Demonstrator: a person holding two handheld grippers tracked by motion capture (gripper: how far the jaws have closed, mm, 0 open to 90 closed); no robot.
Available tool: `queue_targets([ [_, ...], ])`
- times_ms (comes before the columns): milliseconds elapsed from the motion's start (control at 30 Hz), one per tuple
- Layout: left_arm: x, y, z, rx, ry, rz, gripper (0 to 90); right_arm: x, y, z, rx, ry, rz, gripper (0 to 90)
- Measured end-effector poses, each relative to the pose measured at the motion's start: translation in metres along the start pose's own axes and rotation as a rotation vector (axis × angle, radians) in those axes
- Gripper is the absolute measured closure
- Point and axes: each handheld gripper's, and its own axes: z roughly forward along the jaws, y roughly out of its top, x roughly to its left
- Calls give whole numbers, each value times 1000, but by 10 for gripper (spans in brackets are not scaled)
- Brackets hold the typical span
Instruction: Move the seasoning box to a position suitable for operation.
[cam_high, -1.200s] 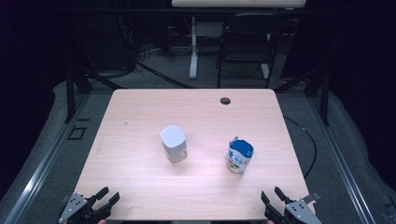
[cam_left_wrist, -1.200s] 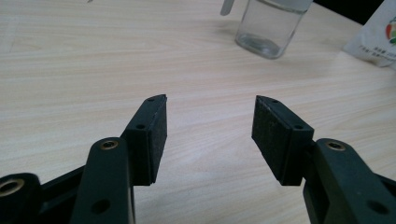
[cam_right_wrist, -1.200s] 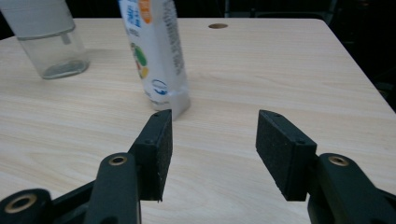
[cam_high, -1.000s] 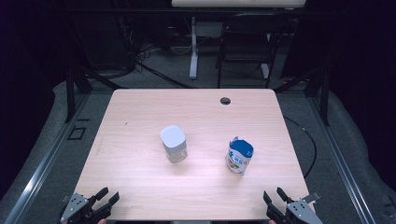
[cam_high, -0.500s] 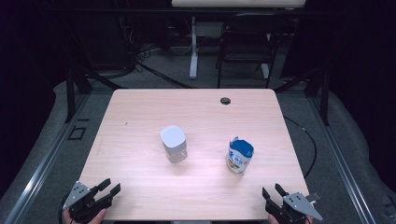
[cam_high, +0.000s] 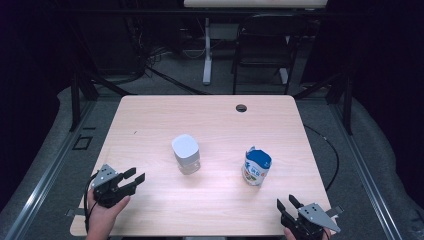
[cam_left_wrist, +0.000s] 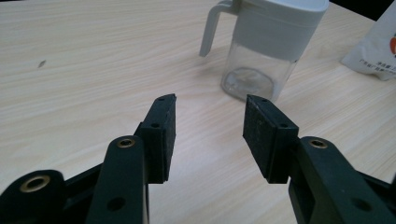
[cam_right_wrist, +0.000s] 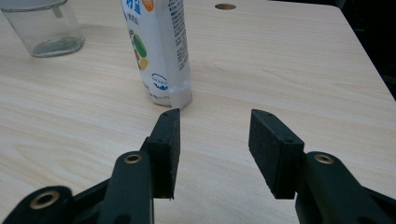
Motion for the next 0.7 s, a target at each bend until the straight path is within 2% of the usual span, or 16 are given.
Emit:
queue_targets([
  [67, 0, 5, 6, 1, -13, 8, 555, -1, 0, -1, 3, 12, 9, 531],
  [167, 2, 11, 13, 3, -20, 7, 557, -3, -1, -1, 28, 55, 16, 562],
  [333, 6, 16, 22, 6, -16, -1, 575, -1, -3, -1, 39, 72, -6, 546],
  [567, 15, 25, 45, 35, -15, 5, 591, -2, -2, 1, 30, 55, 26, 513],
  [700, 20, 30, 58, 33, -15, -12, 604, -3, -1, 3, 27, 47, 40, 501],
])
